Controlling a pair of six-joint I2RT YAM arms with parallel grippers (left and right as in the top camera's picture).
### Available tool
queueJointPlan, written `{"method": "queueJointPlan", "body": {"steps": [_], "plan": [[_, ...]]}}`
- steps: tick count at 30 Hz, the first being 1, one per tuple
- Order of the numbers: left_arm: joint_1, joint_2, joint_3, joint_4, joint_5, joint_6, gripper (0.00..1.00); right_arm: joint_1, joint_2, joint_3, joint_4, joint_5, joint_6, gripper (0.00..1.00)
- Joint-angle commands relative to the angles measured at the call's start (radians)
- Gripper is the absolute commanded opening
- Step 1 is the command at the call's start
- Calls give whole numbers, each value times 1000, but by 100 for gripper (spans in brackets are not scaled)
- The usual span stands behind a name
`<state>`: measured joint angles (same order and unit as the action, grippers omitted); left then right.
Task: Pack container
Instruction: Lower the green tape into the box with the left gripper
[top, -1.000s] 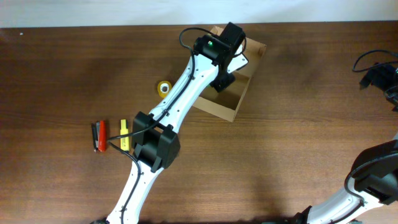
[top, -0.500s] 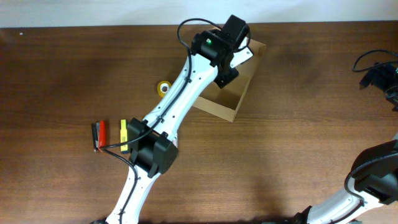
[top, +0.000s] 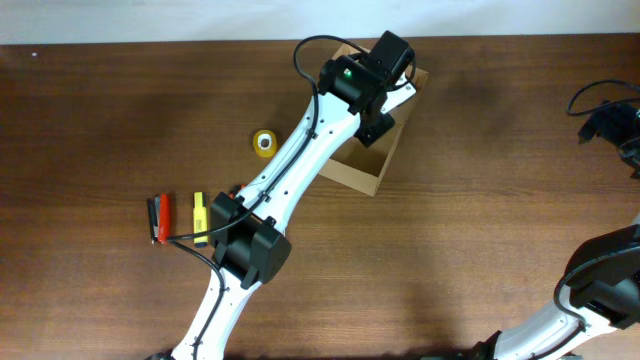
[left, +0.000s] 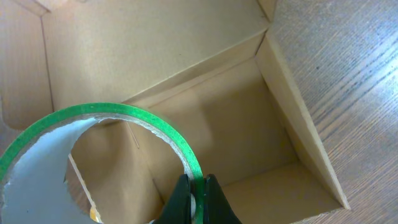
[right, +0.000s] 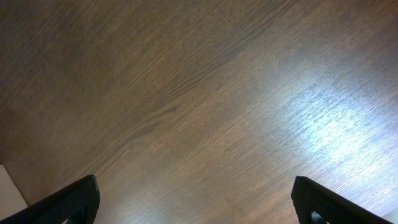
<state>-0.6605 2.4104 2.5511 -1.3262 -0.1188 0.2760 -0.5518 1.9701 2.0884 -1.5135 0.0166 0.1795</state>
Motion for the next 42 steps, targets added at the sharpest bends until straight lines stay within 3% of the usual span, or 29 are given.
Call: {"method": "queueJointPlan", "body": {"steps": [1,9,24,34,42], "plan": [[7,-36,18,2,-28,-56,2,2,15,-4,3,-9,-7,99],[37,-34,-69,6,-2,-119,2,2,15,-4,3,-9,-7,99],[45,-34,-275,146,78,-105,2,2,15,-4,3,-9,-7,99],[96,-32,-293,220,78,-90,2,2,15,-4,3,-9,-7,99],[108,-32,-293,238,78,-80,18,2,15,-4,3,-9,-7,99]]}}
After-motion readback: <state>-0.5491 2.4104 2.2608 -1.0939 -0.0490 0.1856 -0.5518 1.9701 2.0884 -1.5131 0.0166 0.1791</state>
